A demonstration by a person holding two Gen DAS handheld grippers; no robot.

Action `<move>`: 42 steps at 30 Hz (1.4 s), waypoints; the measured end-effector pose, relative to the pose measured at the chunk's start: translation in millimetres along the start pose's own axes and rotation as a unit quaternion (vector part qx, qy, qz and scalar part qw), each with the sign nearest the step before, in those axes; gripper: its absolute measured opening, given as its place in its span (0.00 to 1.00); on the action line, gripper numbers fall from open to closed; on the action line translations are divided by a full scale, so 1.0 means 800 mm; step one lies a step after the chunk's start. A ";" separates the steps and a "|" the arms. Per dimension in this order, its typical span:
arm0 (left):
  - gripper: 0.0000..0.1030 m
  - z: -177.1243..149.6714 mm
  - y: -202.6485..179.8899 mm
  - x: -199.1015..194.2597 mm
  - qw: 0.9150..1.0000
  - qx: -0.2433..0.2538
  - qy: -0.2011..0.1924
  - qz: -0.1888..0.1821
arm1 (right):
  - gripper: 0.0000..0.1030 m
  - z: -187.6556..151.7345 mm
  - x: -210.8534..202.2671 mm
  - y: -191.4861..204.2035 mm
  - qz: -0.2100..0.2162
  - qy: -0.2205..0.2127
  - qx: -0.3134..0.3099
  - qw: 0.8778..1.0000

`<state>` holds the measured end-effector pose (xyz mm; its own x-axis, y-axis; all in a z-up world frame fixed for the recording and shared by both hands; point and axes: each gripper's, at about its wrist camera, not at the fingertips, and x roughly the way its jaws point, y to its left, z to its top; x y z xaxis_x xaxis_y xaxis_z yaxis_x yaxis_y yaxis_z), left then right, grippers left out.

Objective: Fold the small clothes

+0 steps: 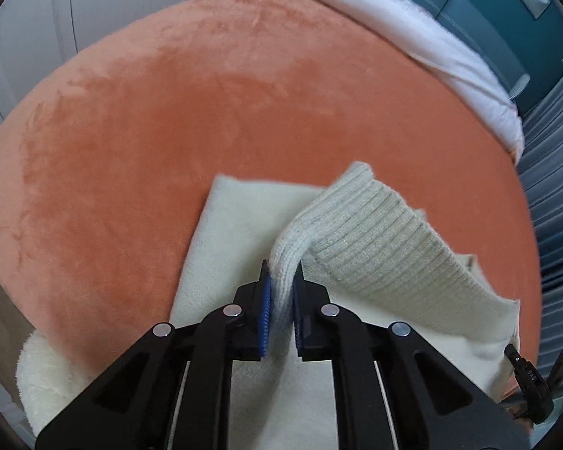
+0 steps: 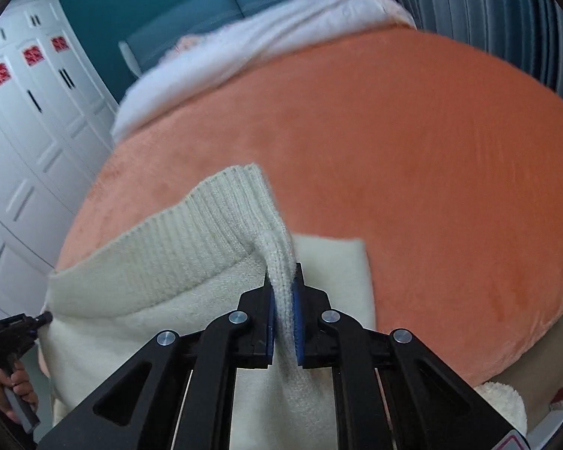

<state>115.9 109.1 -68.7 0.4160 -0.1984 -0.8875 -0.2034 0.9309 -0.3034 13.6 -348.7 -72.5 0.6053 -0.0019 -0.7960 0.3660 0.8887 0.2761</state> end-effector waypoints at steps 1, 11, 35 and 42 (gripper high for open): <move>0.11 -0.005 0.001 0.007 1.000 -0.001 0.001 0.011 | 0.08 -0.008 0.037 -0.008 -0.021 0.041 0.000 0.999; 0.28 -0.054 0.008 -0.065 0.999 0.008 -0.030 0.022 | 0.17 -0.026 -0.064 0.062 0.020 -0.055 -0.059 0.997; 0.63 -0.113 0.080 -0.083 0.999 -0.052 -0.004 -0.009 | 0.17 -0.132 0.002 0.250 0.105 0.090 -0.251 0.958; 0.75 -0.111 0.079 -0.031 0.997 -0.073 0.027 -0.018 | 0.16 -0.160 0.050 0.251 0.076 0.125 -0.245 0.958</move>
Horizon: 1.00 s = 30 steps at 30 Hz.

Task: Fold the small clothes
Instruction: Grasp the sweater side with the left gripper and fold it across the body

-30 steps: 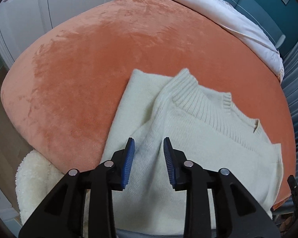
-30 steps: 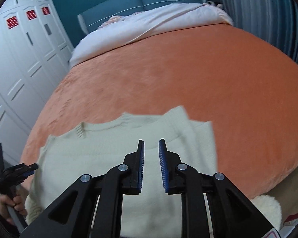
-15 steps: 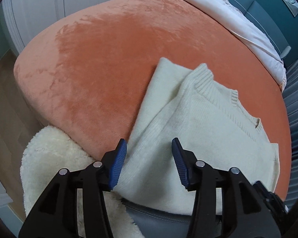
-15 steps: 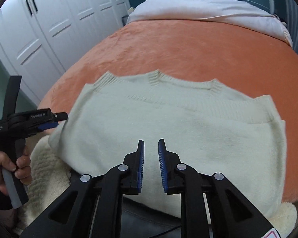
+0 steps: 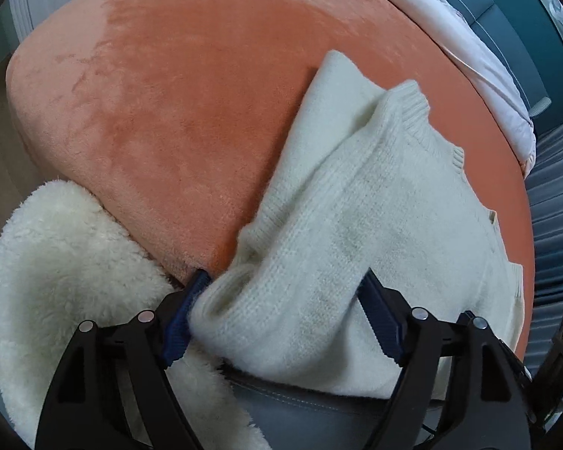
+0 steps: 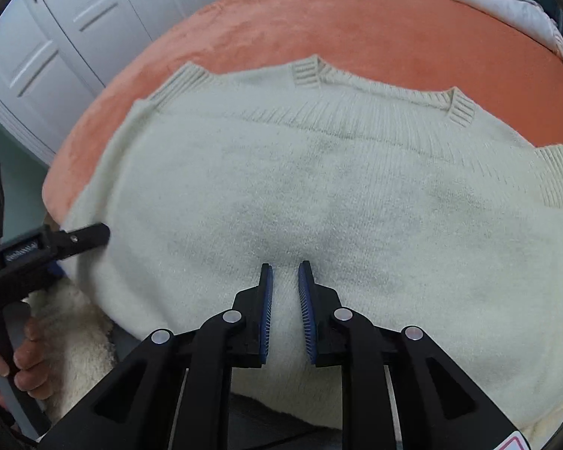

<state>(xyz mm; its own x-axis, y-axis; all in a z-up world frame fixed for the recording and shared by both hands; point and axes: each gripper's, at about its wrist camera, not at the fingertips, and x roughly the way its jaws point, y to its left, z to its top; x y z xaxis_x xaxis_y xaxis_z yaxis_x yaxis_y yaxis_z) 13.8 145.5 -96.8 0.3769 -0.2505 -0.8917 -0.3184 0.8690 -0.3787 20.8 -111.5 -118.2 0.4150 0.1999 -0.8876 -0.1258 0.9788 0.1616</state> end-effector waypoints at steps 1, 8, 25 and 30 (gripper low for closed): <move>0.72 0.000 -0.001 -0.001 1.000 -0.002 0.001 0.000 | 0.16 0.001 -0.001 0.002 -0.003 0.002 -0.001 1.000; 0.21 0.004 -0.013 -0.053 0.997 0.002 -0.008 -0.077 | 0.18 -0.009 -0.040 -0.015 0.033 -0.022 0.060 0.997; 0.20 -0.127 -0.358 -0.045 0.922 0.349 0.031 -0.163 | 0.32 -0.156 -0.185 -0.185 -0.014 -0.141 0.225 0.964; 0.59 -0.148 -0.319 -0.035 0.927 0.347 0.050 -0.131 | 0.38 -0.168 -0.200 -0.212 -0.013 -0.141 0.251 0.958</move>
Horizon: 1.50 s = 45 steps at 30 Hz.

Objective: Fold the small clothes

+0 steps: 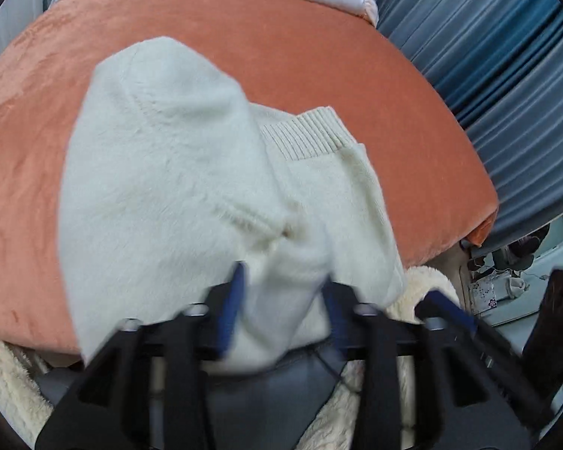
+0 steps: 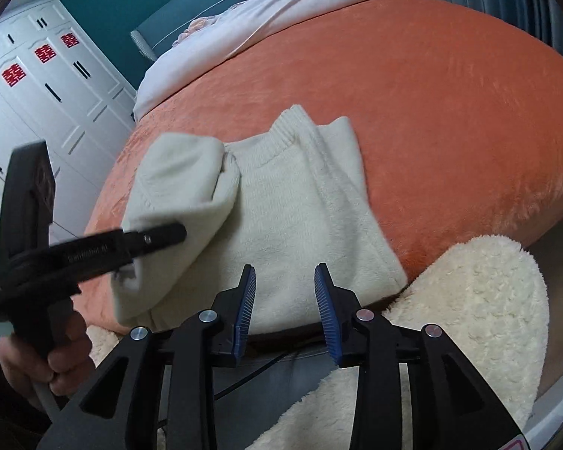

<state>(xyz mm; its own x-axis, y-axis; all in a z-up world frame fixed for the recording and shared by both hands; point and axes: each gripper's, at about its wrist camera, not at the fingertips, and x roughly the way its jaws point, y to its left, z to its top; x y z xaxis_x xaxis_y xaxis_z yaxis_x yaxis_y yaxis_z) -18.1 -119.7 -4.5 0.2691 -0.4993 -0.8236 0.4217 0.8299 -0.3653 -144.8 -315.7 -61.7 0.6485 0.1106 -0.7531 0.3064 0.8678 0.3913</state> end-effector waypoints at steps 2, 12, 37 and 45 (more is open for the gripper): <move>0.76 -0.015 0.003 -0.031 0.999 0.032 -0.030 0.018 | 0.52 0.005 -0.004 0.004 0.013 -0.005 -0.004 1.000; 0.89 -0.055 0.069 -0.025 0.995 0.007 0.033 0.093 | 0.68 0.036 0.089 0.057 0.164 0.098 0.080 0.978; 0.29 -0.066 0.085 0.010 0.995 -0.019 0.074 0.070 | 0.17 0.017 0.084 -0.018 0.012 0.054 0.055 0.997; 0.40 -0.063 0.063 -0.064 0.998 0.029 0.004 0.062 | 0.23 0.031 0.090 -0.017 0.032 0.074 0.055 0.995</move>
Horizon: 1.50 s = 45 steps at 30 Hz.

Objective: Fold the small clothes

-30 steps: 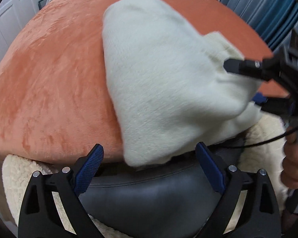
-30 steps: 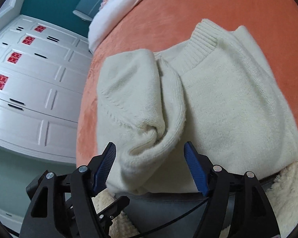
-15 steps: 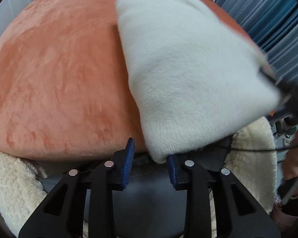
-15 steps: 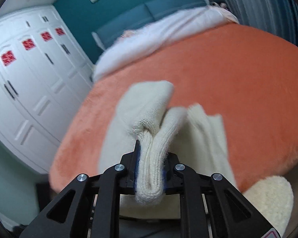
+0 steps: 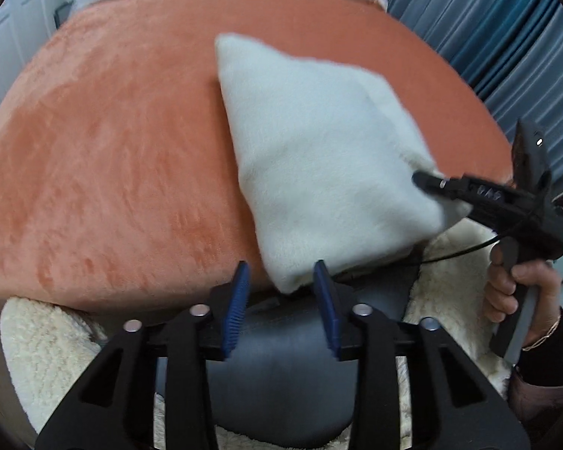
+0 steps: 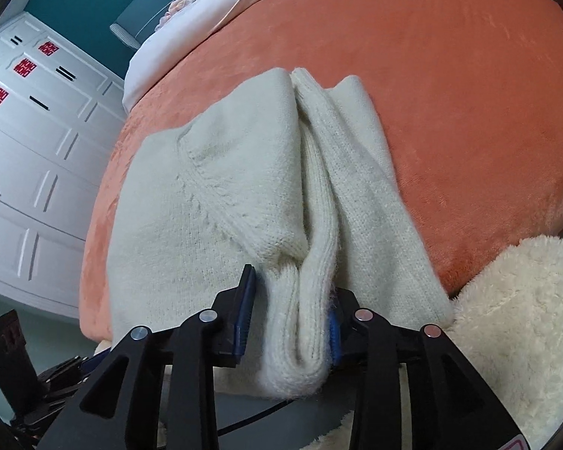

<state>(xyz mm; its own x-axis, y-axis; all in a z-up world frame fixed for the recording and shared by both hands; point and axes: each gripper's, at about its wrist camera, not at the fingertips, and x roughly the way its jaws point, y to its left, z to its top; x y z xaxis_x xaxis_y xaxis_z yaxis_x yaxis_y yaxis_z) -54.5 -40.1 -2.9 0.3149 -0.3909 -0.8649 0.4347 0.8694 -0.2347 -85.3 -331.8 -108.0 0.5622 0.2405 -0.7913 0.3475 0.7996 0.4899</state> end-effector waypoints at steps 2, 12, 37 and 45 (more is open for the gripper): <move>0.47 0.006 -0.006 -0.025 0.999 0.001 -0.038 0.021 | 0.17 0.003 -0.015 0.013 0.008 -0.025 -0.021 0.999; 0.51 0.043 -0.010 0.011 0.997 0.006 -0.025 0.072 | 0.16 -0.002 -0.015 -0.005 -0.080 -0.020 -0.057 0.995; 0.59 0.046 0.014 0.028 0.992 -0.045 0.005 0.117 | 0.15 -0.028 -0.008 0.117 -0.026 0.037 -0.186 0.982; 0.59 0.043 0.014 0.032 0.992 -0.044 0.015 0.118 | 0.12 -0.011 0.058 0.128 -0.027 0.064 -0.201 0.977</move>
<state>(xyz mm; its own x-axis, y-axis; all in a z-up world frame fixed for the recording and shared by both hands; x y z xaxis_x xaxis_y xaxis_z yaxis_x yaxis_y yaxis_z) -12.5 -50.8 -12.0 0.3735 -0.1646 -0.9129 0.2761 0.9593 -0.0600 -30.5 -234.0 -97.7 0.4440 0.2372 -0.8640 0.0369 0.9587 0.2821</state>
